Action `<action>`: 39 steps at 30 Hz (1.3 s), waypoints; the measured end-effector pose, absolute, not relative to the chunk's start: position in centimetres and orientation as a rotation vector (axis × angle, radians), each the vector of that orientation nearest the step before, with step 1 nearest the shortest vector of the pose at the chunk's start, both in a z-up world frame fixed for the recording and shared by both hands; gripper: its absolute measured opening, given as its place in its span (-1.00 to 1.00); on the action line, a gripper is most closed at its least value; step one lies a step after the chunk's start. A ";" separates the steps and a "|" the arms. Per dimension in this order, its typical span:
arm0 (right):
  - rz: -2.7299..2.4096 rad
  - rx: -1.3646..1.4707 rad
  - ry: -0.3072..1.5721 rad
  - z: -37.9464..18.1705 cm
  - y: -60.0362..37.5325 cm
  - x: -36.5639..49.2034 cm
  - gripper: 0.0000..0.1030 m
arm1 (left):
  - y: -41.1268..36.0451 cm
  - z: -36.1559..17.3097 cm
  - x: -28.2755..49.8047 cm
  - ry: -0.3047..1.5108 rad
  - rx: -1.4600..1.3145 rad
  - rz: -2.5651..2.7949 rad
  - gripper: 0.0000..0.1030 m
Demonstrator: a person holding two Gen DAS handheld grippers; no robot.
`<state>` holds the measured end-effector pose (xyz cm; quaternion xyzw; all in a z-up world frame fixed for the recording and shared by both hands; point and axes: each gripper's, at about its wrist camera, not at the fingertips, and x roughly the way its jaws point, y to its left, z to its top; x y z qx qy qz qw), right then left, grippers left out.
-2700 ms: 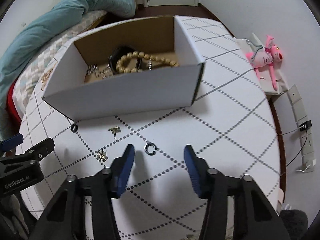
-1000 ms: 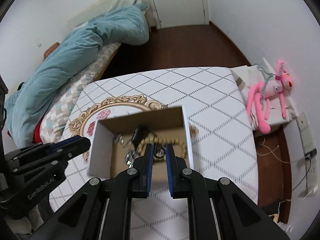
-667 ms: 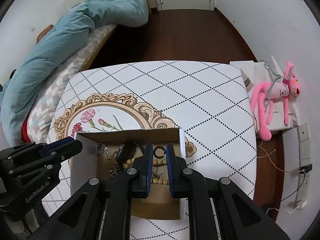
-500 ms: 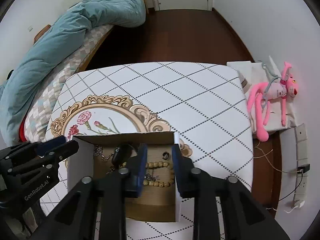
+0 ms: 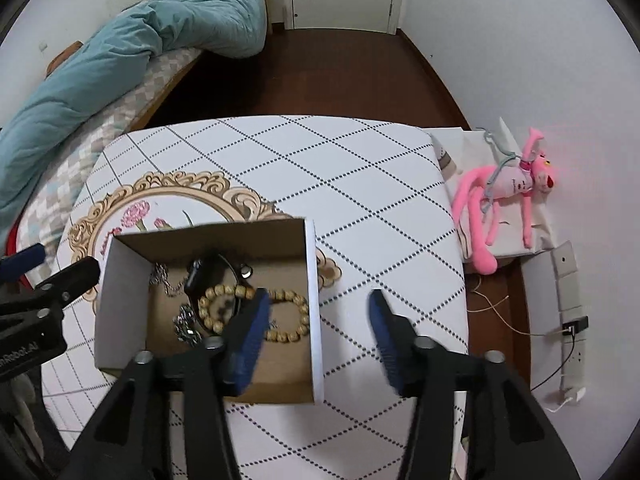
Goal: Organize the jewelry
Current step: 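Carry both black rings into the white box and open both tools, then lift both tools out of the box toward the gold earrings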
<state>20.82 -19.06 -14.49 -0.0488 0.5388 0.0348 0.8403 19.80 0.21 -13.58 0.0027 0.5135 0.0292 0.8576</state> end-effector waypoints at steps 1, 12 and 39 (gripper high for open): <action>0.067 -0.114 1.135 -14.5 -19.0 20.5 0.89 | 0.2 -13.5 19.5 1.070 0.011 0.069 1.00; 0.023 -0.119 1.043 -11.1 -18.8 17.4 1.00 | 0.7 -11.0 16.9 1.019 -0.026 0.071 1.00; 0.196 -0.029 1.161 -21.6 -13.3 10.6 0.24 | 5.0 -24.5 9.4 1.345 -0.113 0.123 1.00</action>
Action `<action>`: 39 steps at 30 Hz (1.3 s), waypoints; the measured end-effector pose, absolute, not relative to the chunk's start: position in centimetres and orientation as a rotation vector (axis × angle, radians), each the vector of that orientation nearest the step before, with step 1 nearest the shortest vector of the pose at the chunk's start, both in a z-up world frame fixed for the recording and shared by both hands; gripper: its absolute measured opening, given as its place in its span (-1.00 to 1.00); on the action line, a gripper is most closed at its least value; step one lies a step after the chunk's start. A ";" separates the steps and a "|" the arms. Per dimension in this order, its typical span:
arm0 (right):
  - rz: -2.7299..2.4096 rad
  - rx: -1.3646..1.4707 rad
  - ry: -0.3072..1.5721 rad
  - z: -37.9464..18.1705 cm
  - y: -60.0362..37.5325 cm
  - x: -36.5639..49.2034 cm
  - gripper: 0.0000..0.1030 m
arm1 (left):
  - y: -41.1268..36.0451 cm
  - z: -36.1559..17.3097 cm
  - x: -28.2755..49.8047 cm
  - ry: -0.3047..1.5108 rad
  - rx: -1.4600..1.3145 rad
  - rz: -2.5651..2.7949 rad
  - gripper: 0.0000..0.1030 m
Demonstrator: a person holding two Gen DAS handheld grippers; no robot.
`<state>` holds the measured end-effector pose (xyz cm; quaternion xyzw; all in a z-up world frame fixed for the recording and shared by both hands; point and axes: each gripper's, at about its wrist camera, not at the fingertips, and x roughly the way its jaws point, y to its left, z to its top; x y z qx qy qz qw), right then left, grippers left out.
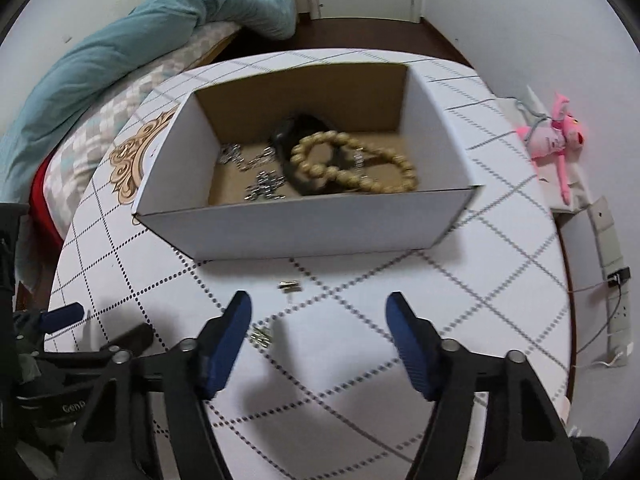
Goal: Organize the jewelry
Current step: 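Lift both tools out of the box toward the gold earrings, then grasp a gold earring with the right tool while the left tool grasps another gold earring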
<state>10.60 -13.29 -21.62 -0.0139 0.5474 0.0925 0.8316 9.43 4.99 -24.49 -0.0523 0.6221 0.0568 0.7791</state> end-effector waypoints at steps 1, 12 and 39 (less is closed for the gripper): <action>0.201 -0.034 1.164 -21.9 -12.9 10.7 0.14 | 5.0 -24.5 9.4 1.344 -0.112 0.123 1.00; 0.199 -0.074 1.159 -23.1 -11.6 11.0 -0.80 | 4.9 -24.7 9.4 1.343 -0.091 0.129 1.00; 0.003 0.171 1.130 -20.7 -23.7 6.9 -0.79 | -8.6 -22.7 9.4 1.183 0.083 -0.102 -0.03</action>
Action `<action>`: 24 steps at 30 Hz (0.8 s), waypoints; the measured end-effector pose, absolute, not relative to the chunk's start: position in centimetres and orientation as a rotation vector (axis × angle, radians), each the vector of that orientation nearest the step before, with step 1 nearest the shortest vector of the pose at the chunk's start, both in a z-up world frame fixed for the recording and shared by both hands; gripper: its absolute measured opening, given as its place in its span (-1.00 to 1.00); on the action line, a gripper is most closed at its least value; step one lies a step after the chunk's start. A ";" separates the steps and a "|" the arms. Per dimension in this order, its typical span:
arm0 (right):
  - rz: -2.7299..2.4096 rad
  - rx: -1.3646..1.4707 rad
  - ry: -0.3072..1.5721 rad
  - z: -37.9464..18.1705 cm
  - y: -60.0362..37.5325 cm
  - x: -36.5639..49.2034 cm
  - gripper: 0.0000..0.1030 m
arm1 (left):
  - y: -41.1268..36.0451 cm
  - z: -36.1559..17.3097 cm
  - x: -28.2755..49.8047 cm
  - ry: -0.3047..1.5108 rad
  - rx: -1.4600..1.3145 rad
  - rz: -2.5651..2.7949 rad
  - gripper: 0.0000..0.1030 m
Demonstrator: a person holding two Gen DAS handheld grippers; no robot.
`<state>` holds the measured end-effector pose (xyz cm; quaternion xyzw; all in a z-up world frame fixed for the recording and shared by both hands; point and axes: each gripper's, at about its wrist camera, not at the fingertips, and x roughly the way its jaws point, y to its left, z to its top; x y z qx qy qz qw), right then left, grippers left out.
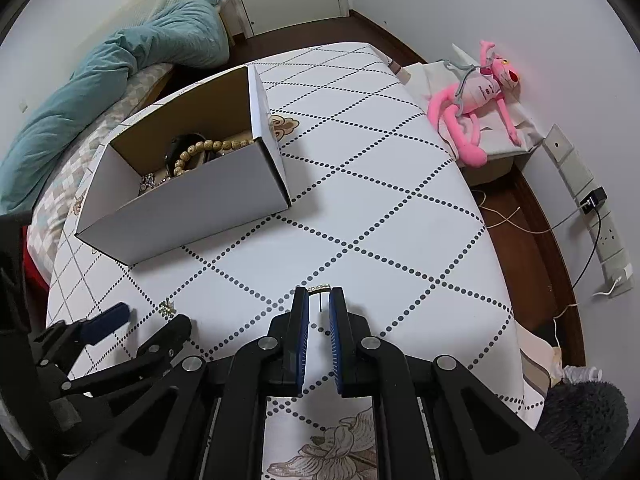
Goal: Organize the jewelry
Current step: 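Grasp a gold earring with the right tool while the left tool grasps another gold earring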
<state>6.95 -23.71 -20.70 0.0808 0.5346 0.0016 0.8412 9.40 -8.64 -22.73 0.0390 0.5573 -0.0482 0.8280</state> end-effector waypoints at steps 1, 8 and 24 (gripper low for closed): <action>0.004 0.171 1.129 -20.7 -23.7 7.0 -0.79 | -8.7 -22.7 9.5 1.181 0.085 -0.104 -0.11; -0.003 0.182 1.129 -20.8 -24.1 7.0 -0.79 | -9.0 -22.7 9.9 1.170 0.078 -0.123 -0.40; 0.005 0.177 1.113 -19.8 -24.0 7.0 -0.79 | -9.0 -22.3 9.6 1.155 0.060 -0.164 -0.81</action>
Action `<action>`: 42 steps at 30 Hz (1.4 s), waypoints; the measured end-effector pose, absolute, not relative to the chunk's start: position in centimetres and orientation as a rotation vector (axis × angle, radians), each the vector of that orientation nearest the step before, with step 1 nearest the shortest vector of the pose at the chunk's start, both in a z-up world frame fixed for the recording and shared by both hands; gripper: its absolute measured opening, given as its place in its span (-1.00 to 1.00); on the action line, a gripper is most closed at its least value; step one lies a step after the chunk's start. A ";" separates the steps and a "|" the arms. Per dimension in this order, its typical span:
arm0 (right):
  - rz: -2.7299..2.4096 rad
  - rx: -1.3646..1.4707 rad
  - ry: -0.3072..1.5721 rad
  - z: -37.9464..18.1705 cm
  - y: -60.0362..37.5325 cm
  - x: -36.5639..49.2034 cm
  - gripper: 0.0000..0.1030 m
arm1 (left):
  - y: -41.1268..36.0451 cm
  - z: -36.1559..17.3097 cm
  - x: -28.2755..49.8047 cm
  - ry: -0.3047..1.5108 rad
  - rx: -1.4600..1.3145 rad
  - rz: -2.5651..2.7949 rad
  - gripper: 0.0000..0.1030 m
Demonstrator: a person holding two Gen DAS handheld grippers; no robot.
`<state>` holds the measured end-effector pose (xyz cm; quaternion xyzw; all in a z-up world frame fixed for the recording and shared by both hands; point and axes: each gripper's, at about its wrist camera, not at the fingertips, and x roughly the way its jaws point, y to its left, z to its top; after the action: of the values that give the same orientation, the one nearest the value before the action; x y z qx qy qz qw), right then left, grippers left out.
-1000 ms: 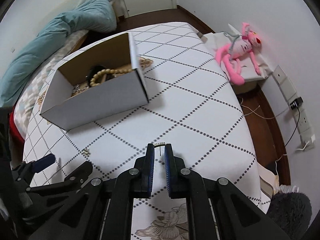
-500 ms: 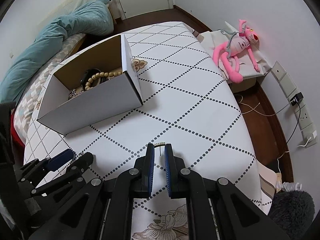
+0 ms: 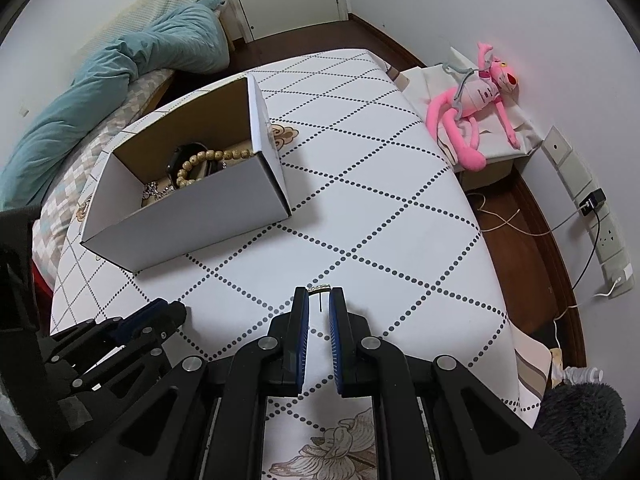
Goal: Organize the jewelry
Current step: 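Grasp a gold earring with the right tool while the left tool grasps another gold earring, then carry both gold earrings into the white box and open both tools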
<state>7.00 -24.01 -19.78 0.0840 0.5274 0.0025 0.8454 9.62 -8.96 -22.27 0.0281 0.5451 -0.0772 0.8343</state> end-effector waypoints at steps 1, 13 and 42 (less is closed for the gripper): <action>0.006 0.176 1.110 -19.6 -24.0 7.0 -0.79 | -9.0 -22.1 9.5 1.151 0.059 -0.167 -0.81; 0.040 0.211 1.063 -16.9 -24.0 6.8 -0.79 | -8.0 -16.8 9.1 1.078 -0.016 -0.230 -0.81; 0.205 0.052 1.193 -14.3 -19.0 24.1 -0.71 | -2.2 -12.2 23.2 1.181 -0.047 -0.099 -0.31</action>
<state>24.05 -18.97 -14.26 0.0243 0.5606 0.0964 0.8221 23.20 -2.21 -12.25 -0.0220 0.5564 -0.0466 0.8293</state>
